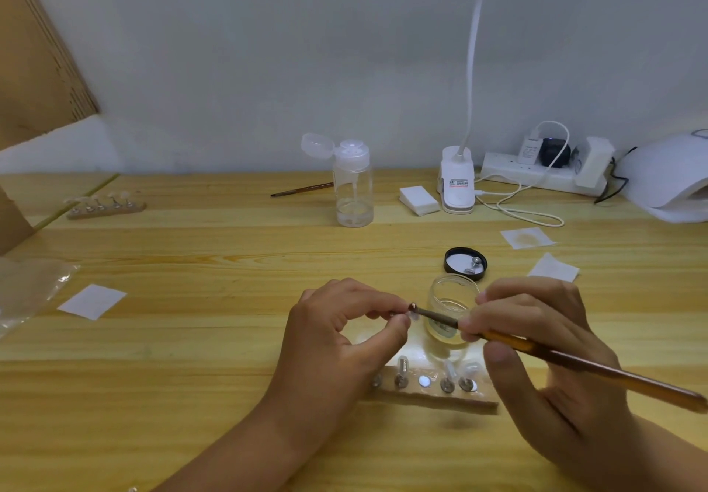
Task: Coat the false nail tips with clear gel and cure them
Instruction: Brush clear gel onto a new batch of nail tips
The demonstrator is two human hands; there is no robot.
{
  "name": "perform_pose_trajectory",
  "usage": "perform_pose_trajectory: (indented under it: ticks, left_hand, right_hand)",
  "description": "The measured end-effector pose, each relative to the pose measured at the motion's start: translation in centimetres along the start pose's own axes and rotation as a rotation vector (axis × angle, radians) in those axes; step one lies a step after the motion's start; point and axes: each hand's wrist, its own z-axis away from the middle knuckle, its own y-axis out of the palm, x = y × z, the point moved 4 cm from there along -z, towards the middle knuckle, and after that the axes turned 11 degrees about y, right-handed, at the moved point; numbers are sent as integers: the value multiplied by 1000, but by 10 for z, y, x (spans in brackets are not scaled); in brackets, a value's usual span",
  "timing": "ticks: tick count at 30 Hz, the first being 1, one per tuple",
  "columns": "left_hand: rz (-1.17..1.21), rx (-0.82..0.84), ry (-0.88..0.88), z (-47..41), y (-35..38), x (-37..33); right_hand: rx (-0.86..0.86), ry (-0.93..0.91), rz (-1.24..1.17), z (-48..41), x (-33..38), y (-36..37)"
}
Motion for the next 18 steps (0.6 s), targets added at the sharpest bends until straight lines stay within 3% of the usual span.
perform_pose_trajectory:
  ticks: [18]
  left_hand:
    - [25,-14,-46,0,-1,0]
  right_hand:
    - [-36,-1,-6,0,1,-3]
